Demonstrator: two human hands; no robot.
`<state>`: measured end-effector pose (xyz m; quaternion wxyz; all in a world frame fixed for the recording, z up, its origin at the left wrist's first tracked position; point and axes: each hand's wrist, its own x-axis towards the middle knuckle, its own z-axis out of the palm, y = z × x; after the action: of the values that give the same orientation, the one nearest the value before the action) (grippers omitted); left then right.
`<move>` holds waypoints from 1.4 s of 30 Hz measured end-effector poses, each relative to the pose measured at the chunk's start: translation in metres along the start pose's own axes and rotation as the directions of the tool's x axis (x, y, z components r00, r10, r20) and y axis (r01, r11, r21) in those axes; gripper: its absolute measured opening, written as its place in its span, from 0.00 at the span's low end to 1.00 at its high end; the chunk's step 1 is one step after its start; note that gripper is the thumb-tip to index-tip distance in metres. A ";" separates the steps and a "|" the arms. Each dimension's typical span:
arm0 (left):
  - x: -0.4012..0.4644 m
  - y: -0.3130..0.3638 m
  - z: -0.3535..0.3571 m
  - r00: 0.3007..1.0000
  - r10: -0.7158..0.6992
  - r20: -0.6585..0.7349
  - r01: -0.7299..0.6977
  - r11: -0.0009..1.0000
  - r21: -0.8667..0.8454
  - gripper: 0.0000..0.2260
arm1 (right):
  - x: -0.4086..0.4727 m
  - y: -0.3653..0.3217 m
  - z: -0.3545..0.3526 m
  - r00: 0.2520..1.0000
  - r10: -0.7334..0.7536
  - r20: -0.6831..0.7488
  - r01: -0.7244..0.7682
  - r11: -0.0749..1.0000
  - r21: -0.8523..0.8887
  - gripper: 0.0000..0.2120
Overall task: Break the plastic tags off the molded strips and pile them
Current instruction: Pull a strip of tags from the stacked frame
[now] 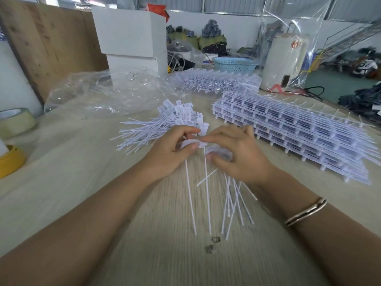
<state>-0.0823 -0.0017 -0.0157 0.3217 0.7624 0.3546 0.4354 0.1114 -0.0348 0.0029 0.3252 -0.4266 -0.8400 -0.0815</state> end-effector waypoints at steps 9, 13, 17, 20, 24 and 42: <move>-0.003 0.010 -0.001 0.989 -0.148 0.016 0.148 0.972 -0.182 0.10 | 0.004 -0.013 0.006 0.997 0.045 -0.070 -0.050 0.996 -0.069 0.11; -0.004 0.007 -0.003 0.982 -0.183 0.042 0.186 0.979 -0.088 0.04 | 0.002 -0.005 0.004 0.997 0.014 -0.075 -0.026 0.987 -0.161 0.09; -0.004 0.007 -0.006 0.988 -0.146 0.048 0.150 0.986 -0.077 0.02 | 0.002 -0.004 0.005 0.999 0.021 -0.027 -0.024 0.991 -0.129 0.11; -0.003 0.007 -0.006 0.990 -0.135 0.036 0.138 0.987 -0.079 0.02 | 0.001 -0.002 0.006 0.998 0.050 -0.026 -0.051 0.998 -0.026 0.10; -0.003 0.007 -0.005 0.993 -0.116 0.036 0.120 0.987 -0.104 0.02 | 0.000 -0.002 0.007 0.995 0.095 -0.035 -0.092 0.992 0.085 0.08; 0.005 0.010 -0.013 0.989 -0.114 -0.089 0.036 0.791 -0.611 0.07 | 0.007 0.018 -0.023 0.878 0.475 -0.058 -0.360 0.734 0.576 0.08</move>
<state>-0.0894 -0.0008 -0.0007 0.5442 0.5762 0.2451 0.5583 0.1331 -0.0286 0.0219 0.5266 -0.4828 -0.6718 0.1956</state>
